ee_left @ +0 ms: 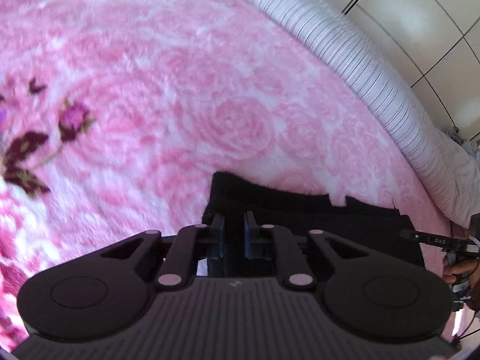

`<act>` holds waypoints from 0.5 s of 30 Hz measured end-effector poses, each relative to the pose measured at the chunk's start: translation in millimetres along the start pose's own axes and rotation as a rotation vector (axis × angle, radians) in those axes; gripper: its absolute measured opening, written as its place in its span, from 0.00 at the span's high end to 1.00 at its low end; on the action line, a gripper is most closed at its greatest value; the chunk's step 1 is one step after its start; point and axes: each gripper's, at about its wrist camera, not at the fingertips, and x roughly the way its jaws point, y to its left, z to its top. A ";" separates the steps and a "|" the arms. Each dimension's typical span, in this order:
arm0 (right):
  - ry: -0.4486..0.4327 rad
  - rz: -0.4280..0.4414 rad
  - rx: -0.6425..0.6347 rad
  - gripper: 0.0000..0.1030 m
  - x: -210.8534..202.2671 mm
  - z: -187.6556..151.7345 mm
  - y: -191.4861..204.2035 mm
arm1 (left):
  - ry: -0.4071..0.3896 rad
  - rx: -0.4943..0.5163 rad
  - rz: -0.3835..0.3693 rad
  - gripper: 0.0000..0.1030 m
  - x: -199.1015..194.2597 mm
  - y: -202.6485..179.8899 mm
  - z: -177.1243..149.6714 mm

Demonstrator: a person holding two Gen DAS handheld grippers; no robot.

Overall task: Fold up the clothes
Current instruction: 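Lower the skirt onto the bed and open both grippers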

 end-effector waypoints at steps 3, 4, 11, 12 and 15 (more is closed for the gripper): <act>-0.041 -0.006 -0.042 0.89 -6.5 -2.6 5.8 | -0.055 0.069 0.015 0.93 -12.1 -12.5 -1.1; -0.061 -0.012 -0.062 0.89 -11.6 -2.6 9.3 | -0.071 0.090 0.019 0.93 -14.2 -16.2 0.5; -0.121 -0.067 -0.041 0.90 -5.2 5.0 2.2 | -0.082 0.125 0.049 0.92 19.3 -14.0 28.7; -0.121 -0.078 -0.035 0.90 -0.8 5.2 0.7 | -0.080 0.135 0.058 0.92 25.7 -14.4 30.0; -0.093 -0.122 -0.016 0.89 19.2 1.9 -4.8 | -0.032 0.129 0.096 0.91 47.8 -7.7 25.4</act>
